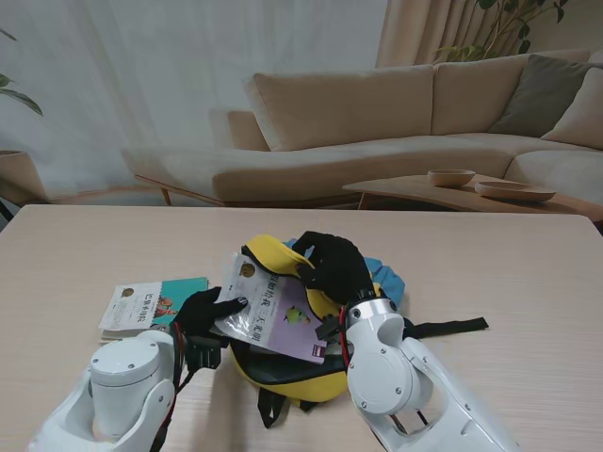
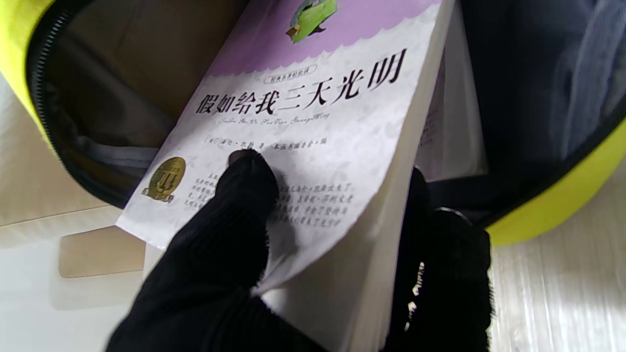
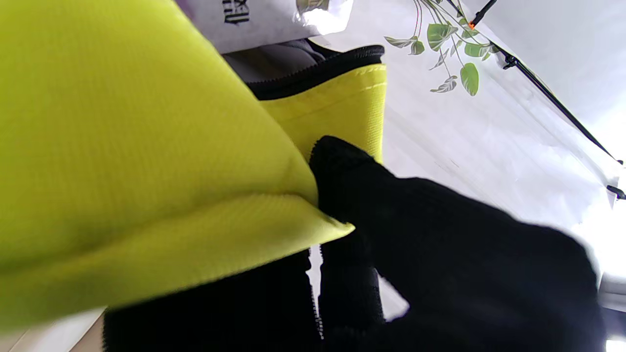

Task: Pack books into the school bag then zip close the school bag

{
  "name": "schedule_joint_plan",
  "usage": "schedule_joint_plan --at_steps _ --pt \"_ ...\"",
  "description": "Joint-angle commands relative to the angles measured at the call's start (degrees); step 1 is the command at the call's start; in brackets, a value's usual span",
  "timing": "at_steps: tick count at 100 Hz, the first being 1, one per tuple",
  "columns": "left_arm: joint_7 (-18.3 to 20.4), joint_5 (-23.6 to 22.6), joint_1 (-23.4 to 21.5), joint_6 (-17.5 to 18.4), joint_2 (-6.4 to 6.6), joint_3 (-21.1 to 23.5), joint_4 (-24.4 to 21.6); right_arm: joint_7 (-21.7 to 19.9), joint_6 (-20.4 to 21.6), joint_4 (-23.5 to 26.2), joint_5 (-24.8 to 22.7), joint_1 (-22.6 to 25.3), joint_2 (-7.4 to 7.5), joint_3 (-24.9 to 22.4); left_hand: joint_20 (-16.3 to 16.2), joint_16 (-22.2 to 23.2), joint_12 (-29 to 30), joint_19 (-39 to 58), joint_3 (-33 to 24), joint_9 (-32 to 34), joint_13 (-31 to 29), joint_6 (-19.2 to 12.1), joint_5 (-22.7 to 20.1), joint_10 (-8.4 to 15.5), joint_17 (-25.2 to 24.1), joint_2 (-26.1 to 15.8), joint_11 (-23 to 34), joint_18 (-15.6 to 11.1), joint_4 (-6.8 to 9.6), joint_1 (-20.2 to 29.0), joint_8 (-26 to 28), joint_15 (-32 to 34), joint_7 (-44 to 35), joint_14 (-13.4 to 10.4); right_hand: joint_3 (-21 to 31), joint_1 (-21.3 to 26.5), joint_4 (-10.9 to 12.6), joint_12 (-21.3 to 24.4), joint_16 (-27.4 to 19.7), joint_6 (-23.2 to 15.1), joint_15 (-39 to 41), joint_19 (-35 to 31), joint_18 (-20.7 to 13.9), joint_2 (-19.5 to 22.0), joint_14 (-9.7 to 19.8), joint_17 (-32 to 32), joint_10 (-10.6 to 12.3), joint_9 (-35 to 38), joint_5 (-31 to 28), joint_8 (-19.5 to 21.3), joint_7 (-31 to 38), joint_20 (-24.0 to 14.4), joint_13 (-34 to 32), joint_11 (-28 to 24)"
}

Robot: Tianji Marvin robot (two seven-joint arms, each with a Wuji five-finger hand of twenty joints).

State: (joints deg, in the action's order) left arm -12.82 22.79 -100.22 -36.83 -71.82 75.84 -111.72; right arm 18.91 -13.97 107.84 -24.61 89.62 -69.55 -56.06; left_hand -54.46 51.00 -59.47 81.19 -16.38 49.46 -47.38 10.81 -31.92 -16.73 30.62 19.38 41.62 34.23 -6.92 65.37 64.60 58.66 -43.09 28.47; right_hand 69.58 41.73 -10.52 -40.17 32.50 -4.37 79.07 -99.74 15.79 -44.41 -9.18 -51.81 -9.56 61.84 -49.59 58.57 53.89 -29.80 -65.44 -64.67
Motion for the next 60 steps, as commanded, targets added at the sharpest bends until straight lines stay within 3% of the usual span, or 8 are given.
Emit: schedule_joint_plan --at_steps 1,60 --pt "0.63 0.89 0.48 -0.37 -1.4 -0.77 0.07 -0.99 0.78 1.16 -0.24 0.84 -0.19 0.24 -1.01 0.37 -0.79 3.55 -9.41 1.92 -1.13 -13.03 -7.14 4.88 0.56 -9.77 6.32 -0.27 3.19 8.59 9.88 2.8 -20.46 0.1 2.25 7.23 5.33 -1.03 0.64 -9.26 1.91 -5.55 -1.72 8.6 0.26 -1.5 0.67 0.19 -4.48 5.3 9.73 -0.12 -2.28 -2.05" --pt "-1.45 4.08 8.2 -6.98 -4.01 -5.04 8.0 -2.51 2.39 1.49 0.26 1.86 0.3 0.34 -0.09 -0.63 0.49 2.45 -9.72 0.9 0.09 -12.48 -5.26 4.61 -0.51 -9.93 4.7 -0.45 2.42 8.59 7.64 0.71 -20.15 0.42 2.39 7.33 5.28 -1.07 0.64 -9.19 1.78 -5.58 -1.72 8.44 0.24 -1.49 0.65 0.19 -4.5 5.65 9.7 -0.04 -2.19 -2.03"
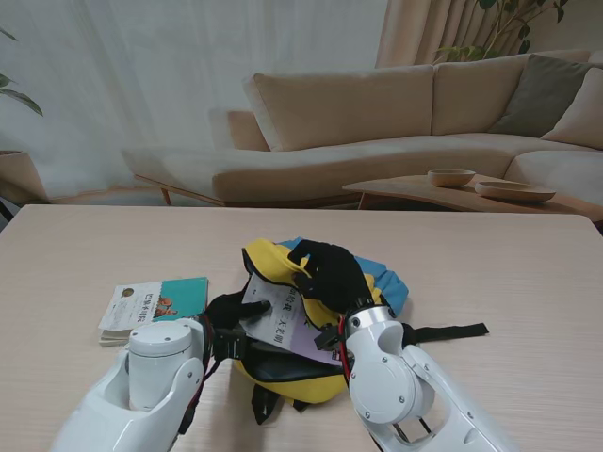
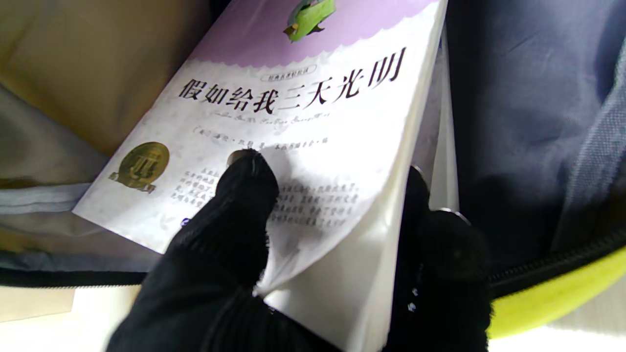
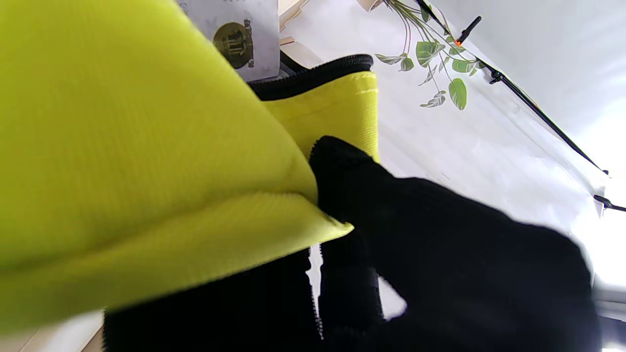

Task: Pack books into the school bag then zip close the school bag

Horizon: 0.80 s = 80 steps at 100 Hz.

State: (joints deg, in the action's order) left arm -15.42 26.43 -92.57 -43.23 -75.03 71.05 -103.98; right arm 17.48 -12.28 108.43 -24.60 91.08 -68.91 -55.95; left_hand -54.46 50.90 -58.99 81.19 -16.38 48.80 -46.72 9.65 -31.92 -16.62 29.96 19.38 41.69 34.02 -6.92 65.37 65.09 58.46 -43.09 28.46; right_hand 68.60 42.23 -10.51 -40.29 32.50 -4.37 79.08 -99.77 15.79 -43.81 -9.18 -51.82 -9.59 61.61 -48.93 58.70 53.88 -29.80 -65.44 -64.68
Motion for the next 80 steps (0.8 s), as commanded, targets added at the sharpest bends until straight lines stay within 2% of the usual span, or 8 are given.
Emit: schedule_joint_plan --at_steps 1,28,41,44,56,80 --pt "1.22 0.45 0.66 -0.69 -0.81 -0.31 0.39 -1.13 0.73 0.9 0.27 0.4 -0.32 0.22 -0.06 -0.54 0.05 2.43 -9.72 1.37 -0.58 -11.33 -5.24 4.49 0.14 -9.86 4.52 -0.23 2.41 8.59 7.1 0.89 -20.15 0.43 3.39 6.85 5.27 -0.95 0.63 -9.19 1.77 -5.54 -1.72 7.88 0.23 -1.48 0.68 0.42 -5.15 5.52 9.71 -0.04 -2.18 -2.01" --pt "1.44 1.25 3.8 -4.03 -1.9 -1.74 3.44 -1.38 0.81 0.92 0.52 0.4 -0.29 0.31 0.47 -0.86 0.77 2.15 -9.93 1.05 -0.48 -10.33 -3.47 3.98 -0.11 -9.98 3.66 -0.26 2.02 8.59 4.92 0.57 -19.55 0.47 3.42 6.85 5.19 -0.96 0.63 -9.22 1.65 -5.55 -1.72 7.84 0.19 -1.48 0.71 0.4 -5.14 5.71 9.69 -0.02 -2.1 -2.0" --pt "0.98 1.39 4.64 -5.76 -2.54 -1.85 4.22 -1.43 0.91 0.87 0.56 0.36 -0.28 0.28 0.92 -1.16 1.45 2.28 -9.67 0.76 -0.76 -9.14 -0.96 3.57 0.13 -10.33 3.68 -0.25 1.81 8.59 1.02 0.39 -19.32 0.47 3.46 6.88 5.19 -0.96 0.64 -9.19 1.64 -5.56 -1.72 7.81 0.19 -1.48 0.72 0.4 -5.23 5.78 9.68 -0.01 -2.11 -1.99" --pt "0.99 1.4 4.66 -5.95 -2.57 -1.81 4.29 -1.42 0.9 0.82 0.57 0.32 -0.29 0.27 1.21 -1.31 1.76 2.46 -9.41 0.55 -0.88 -8.98 -0.19 3.56 0.19 -10.54 4.25 -0.31 2.05 8.59 -1.39 0.47 -20.49 0.16 3.45 6.85 5.18 -0.96 0.64 -9.2 1.63 -5.56 -1.72 7.87 0.19 -1.48 0.72 0.4 -5.23 5.8 9.67 -0.01 -2.11 -1.99" --pt "1.09 0.96 4.13 -6.89 -2.66 -1.47 3.89 -1.19 0.62 0.41 0.71 -0.09 -0.43 0.27 1.21 -1.13 1.7 2.84 -9.16 0.45 -1.17 -8.37 1.23 3.38 0.59 -10.98 5.32 -0.24 2.11 8.59 -2.7 1.08 -20.64 -0.15 3.46 6.86 5.2 -0.97 0.63 -9.19 1.51 -5.5 -1.73 7.79 0.06 -1.43 0.72 0.4 -5.25 5.89 9.64 0.02 -1.98 -1.98" --pt "0.76 0.24 2.75 -7.63 -2.73 -0.82 2.56 2.71 -1.22 -1.18 1.3 -1.86 -1.84 1.25 1.11 -1.22 2.34 3.11 -9.0 0.41 -1.5 -7.32 2.76 3.38 0.92 -10.84 6.55 -0.02 2.31 8.59 -5.76 1.58 -21.35 -0.29 3.1 6.98 4.82 -1.1 0.66 -9.22 1.49 -5.51 -1.73 8.44 0.05 -1.43 0.88 0.01 -4.46 6.18 9.91 0.03 -1.99 -2.08"
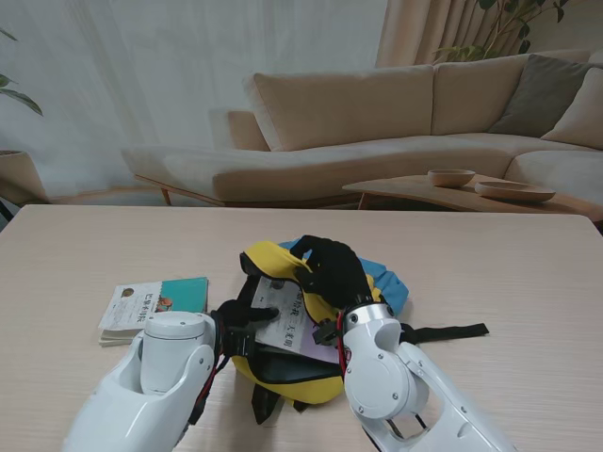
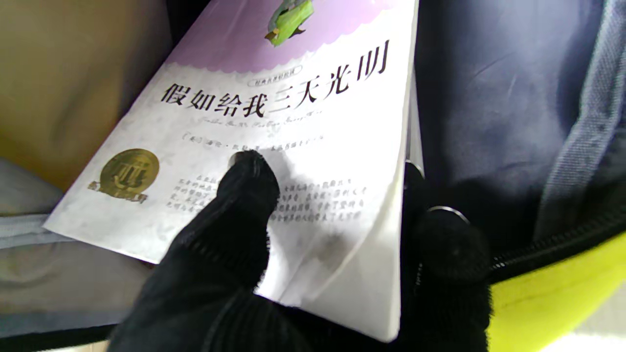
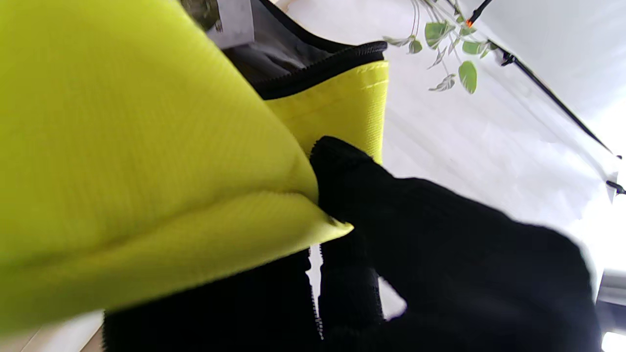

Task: Pack books into the school bag then zip close the school bag

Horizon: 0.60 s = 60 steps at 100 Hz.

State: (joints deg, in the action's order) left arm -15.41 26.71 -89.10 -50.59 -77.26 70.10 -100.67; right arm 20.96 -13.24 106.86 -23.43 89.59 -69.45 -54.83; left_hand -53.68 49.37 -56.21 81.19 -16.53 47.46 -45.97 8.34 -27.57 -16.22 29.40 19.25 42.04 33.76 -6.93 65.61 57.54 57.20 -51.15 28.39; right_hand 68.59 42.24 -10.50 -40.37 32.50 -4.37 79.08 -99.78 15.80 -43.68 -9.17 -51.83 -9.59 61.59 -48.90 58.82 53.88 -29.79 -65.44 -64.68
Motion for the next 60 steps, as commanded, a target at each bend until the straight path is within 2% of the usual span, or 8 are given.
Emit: schedule_joint_plan --at_steps 1,18,48,60 --pt "0.72 -0.05 -0.77 -0.26 -0.51 0.17 -0.79 -0.66 -0.33 0.36 0.16 -0.43 -1.35 0.14 0.33 0.3 -0.42 3.11 -8.85 1.76 -2.28 -5.95 -1.47 2.94 1.49 -10.65 6.22 0.23 2.31 8.35 1.66 2.86 -13.27 -0.21 3.09 6.95 4.79 -1.01 0.66 -9.23 1.48 -5.49 -1.74 8.34 0.04 -1.42 0.89 -0.01 -4.44 6.07 9.92 0.02 -1.99 -2.09" --pt "0.05 0.14 -0.97 -0.82 -0.84 0.52 -0.99 2.8 -0.57 -0.46 0.21 -0.91 -2.33 0.28 0.36 0.17 -0.24 3.2 -9.34 1.83 -2.63 -4.7 -0.35 2.81 1.76 -9.83 6.58 0.43 2.09 8.36 -0.38 2.95 -13.21 -0.21 2.63 7.22 4.44 -1.12 0.63 -9.03 1.29 -5.47 -1.73 9.16 0.23 -1.44 0.89 -0.7 -3.25 6.23 10.8 0.04 -1.91 -2.74" --pt "0.16 1.87 0.5 -2.59 -1.56 0.52 0.82 2.84 0.6 -0.21 1.98 -0.46 -2.43 -0.28 0.37 -0.01 0.2 3.15 -9.58 2.07 -2.86 -3.78 0.09 2.47 1.81 -9.07 6.3 0.83 1.94 8.36 -2.76 2.83 -13.08 0.22 1.56 7.39 3.89 -0.67 0.49 -9.14 0.72 -5.19 -1.74 10.32 0.22 -1.36 1.22 -1.68 -2.05 5.53 11.85 0.18 -1.47 -3.13" --pt "0.37 2.07 1.59 -2.06 -1.46 0.34 2.21 2.06 0.76 0.05 1.89 -0.28 -2.17 -0.45 0.38 -0.05 0.21 3.06 -9.48 1.8 -2.65 -3.99 0.03 2.71 1.69 -9.31 6.11 0.73 1.86 8.36 -3.09 2.72 -13.43 0.06 1.47 7.35 3.74 -0.56 0.48 -9.11 0.53 -4.63 -1.61 10.51 -0.1 -1.02 1.13 -1.82 -1.99 5.26 11.97 0.38 -1.23 -3.11"
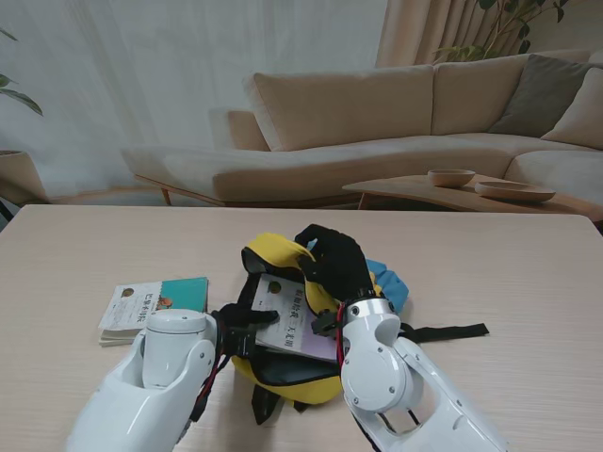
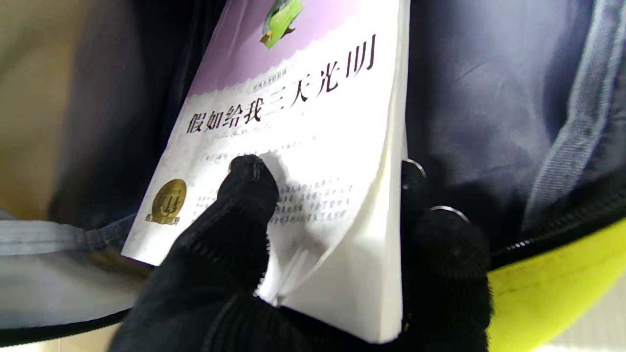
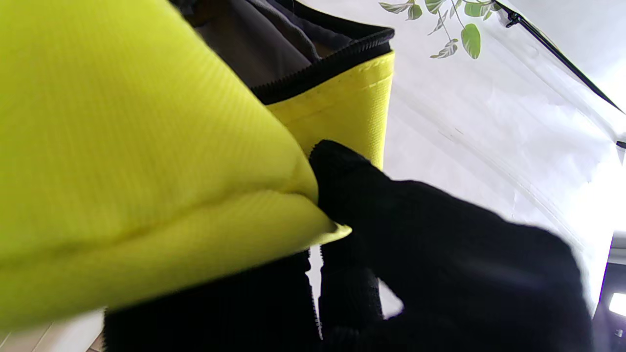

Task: Pack books into the school bag then zip close the school bag

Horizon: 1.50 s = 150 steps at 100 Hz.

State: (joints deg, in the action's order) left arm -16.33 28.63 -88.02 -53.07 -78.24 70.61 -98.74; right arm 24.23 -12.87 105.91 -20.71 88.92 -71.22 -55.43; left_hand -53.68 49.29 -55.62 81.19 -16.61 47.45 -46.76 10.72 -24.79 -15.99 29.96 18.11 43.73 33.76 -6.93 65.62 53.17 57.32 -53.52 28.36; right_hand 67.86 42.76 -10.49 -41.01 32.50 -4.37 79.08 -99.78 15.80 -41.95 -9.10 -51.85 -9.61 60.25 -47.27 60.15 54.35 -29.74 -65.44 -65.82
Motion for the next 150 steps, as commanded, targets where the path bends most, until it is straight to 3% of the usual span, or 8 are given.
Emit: schedule_joint_plan --at_steps 1,43,60,84,126,138,143,150 --pt "1.38 0.17 0.63 0.47 -0.45 -0.18 0.42 -1.29 0.4 1.01 -0.88 0.42 -0.37 0.14 0.38 0.02 -0.4 3.06 -9.38 1.78 -1.78 -6.37 -2.65 2.52 1.13 -8.18 4.42 0.7 1.85 8.34 1.27 2.57 -11.08 0.05 2.19 6.81 3.73 0.08 0.49 -9.11 0.53 -4.6 -1.6 8.78 -0.16 -0.99 1.17 -0.48 -3.61 3.92 11.51 0.34 -1.23 -1.97" --pt "2.96 0.75 5.04 2.68 -0.12 -1.91 4.98 -2.86 0.85 1.06 -1.42 0.9 0.2 -0.02 0.65 0.03 -0.92 2.88 -9.34 1.34 -1.2 -7.37 -2.93 3.63 0.6 -9.18 4.7 -0.28 1.83 8.34 4.26 2.29 -13.74 -0.64 2.14 6.8 3.94 0.14 0.54 -9.2 0.41 -4.47 -1.51 8.75 0.0 -1.01 1.18 -0.49 -3.63 3.64 11.56 0.36 -1.11 -1.97" --pt "1.21 1.42 4.82 4.45 -0.31 -1.97 5.07 -3.02 0.87 1.01 -1.35 0.88 0.23 -0.04 0.94 0.1 -1.39 3.03 -9.94 0.96 -1.03 -8.4 -3.9 4.14 0.6 -9.68 5.35 -0.49 1.71 8.34 10.66 2.28 -14.13 -1.09 2.17 6.81 3.95 0.15 0.56 -9.2 0.4 -4.44 -1.5 8.64 0.0 -0.99 1.12 -0.47 -3.63 3.58 11.59 0.37 -1.11 -1.95" --pt "1.07 2.98 4.34 6.4 0.15 -1.51 4.49 -3.21 0.86 0.99 -1.44 0.87 0.27 0.24 1.0 0.23 -1.75 3.04 -10.08 0.78 -1.38 -8.96 -3.97 4.61 0.6 -9.96 5.88 -0.56 1.84 8.34 12.51 2.7 -14.76 -1.66 2.21 6.81 3.93 0.15 0.59 -9.2 0.39 -4.43 -1.5 8.64 0.0 -0.99 1.11 -0.43 -3.62 3.52 11.62 0.36 -1.11 -1.95" --pt "0.33 4.0 7.99 6.79 -0.94 -3.69 9.78 -3.71 0.92 0.99 -1.48 0.91 0.41 0.29 1.35 -0.09 -1.71 2.32 -10.04 0.24 -0.42 -9.6 -4.22 4.97 0.15 -9.86 5.35 -0.93 1.73 8.34 14.22 1.6 -14.74 -1.55 2.23 6.84 3.9 0.1 0.63 -9.2 0.37 -4.41 -1.5 8.6 0.0 -0.97 1.11 -0.47 -3.61 3.47 11.66 0.35 -1.11 -1.92" --pt "0.86 3.24 8.66 6.85 -0.95 -4.21 10.71 -3.81 0.97 0.94 -1.41 0.93 0.44 0.27 1.78 -0.53 -1.11 1.28 -10.0 0.21 0.13 -9.37 -4.0 4.49 -0.52 -9.26 4.08 -1.07 1.63 8.34 13.39 0.36 -13.46 -0.93 2.26 6.86 3.9 0.1 0.63 -9.2 0.37 -4.36 -1.5 8.59 0.0 -0.95 1.08 -0.47 -3.61 3.46 11.66 0.37 -1.12 -1.9" --pt "1.41 2.95 8.81 6.77 -0.84 -4.4 10.91 -3.86 0.98 0.91 -1.38 0.93 0.45 0.26 2.19 -1.04 -0.19 0.19 -9.97 0.16 0.66 -8.45 -3.73 3.86 -1.35 -8.39 2.24 -0.87 1.45 8.32 10.81 -0.97 -11.26 -0.14 2.27 6.87 3.9 0.08 0.64 -9.2 0.37 -4.35 -1.49 8.58 0.0 -0.95 1.12 -0.44 -3.68 3.48 11.69 0.37 -1.12 -1.91" --pt "2.58 2.63 8.79 6.49 -0.53 -4.47 10.84 -3.89 0.98 0.88 -1.31 0.91 0.44 0.23 3.08 -2.43 1.69 -1.5 -10.19 0.29 1.84 -7.27 -2.11 2.71 -2.42 -5.73 -2.56 -0.9 1.22 8.31 3.17 -3.72 -8.38 0.95 2.29 6.86 3.9 0.06 0.64 -9.2 0.37 -4.35 -1.49 8.56 0.0 -0.95 1.1 -0.45 -3.68 3.48 11.69 0.36 -1.12 -1.91"
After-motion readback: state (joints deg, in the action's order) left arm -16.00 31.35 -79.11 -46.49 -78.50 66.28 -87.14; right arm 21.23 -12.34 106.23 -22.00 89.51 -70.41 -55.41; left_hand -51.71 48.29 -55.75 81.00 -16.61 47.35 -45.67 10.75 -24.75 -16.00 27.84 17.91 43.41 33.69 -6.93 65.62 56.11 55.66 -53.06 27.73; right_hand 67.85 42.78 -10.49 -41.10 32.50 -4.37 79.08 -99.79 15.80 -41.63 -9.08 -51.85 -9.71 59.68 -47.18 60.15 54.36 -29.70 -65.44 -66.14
